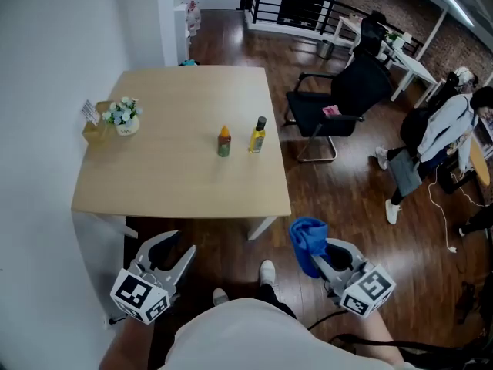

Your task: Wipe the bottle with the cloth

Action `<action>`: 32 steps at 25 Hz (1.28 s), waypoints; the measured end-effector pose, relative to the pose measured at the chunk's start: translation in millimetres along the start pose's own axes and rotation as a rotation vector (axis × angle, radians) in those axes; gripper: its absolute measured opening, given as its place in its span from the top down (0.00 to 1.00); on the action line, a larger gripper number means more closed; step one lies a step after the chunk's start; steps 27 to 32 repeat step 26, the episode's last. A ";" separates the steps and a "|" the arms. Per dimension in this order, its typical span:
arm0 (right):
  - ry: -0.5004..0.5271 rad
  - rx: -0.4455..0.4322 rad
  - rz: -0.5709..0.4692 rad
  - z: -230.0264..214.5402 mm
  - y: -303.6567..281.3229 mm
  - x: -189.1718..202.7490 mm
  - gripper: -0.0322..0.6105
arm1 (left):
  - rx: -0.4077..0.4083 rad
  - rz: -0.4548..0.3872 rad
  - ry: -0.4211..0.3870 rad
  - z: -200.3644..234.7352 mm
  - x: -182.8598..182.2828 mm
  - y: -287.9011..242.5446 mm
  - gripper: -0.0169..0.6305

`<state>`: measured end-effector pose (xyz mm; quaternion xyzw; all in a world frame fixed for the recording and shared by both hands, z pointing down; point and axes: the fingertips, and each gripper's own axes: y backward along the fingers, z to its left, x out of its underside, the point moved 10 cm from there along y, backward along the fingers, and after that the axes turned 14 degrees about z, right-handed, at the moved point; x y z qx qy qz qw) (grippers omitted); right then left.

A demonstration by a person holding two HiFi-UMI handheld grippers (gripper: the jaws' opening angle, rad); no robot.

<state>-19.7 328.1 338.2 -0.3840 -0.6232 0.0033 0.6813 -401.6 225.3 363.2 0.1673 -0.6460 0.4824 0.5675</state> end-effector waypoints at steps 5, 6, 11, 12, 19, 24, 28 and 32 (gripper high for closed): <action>0.003 -0.004 0.006 7.3 -2.7 2.6 0.81 | 0.004 0.000 -0.002 -0.6 3.2 3.4 0.73; 0.004 -0.006 0.007 8.3 -3.6 2.7 0.81 | 0.003 -0.001 0.001 -0.7 3.6 4.0 0.73; 0.006 -0.011 0.007 13.3 -6.2 4.9 0.81 | 0.005 0.003 0.007 -2.8 6.1 4.8 0.73; 0.005 -0.012 0.008 13.8 -6.3 5.5 0.81 | 0.008 0.005 0.007 -3.4 6.6 4.5 0.73; 0.000 -0.013 0.005 17.6 -4.8 7.7 0.81 | 0.020 0.002 0.001 -3.9 7.3 3.6 0.73; -0.005 -0.009 0.006 17.5 -3.8 10.0 0.81 | 0.024 0.002 -0.002 -3.8 8.1 1.4 0.73; -0.006 -0.008 0.007 18.4 -4.2 11.0 0.81 | 0.025 0.000 -0.003 -3.0 7.9 1.1 0.73; -0.006 -0.008 0.007 18.4 -4.2 11.0 0.81 | 0.025 0.000 -0.003 -3.0 7.9 1.1 0.73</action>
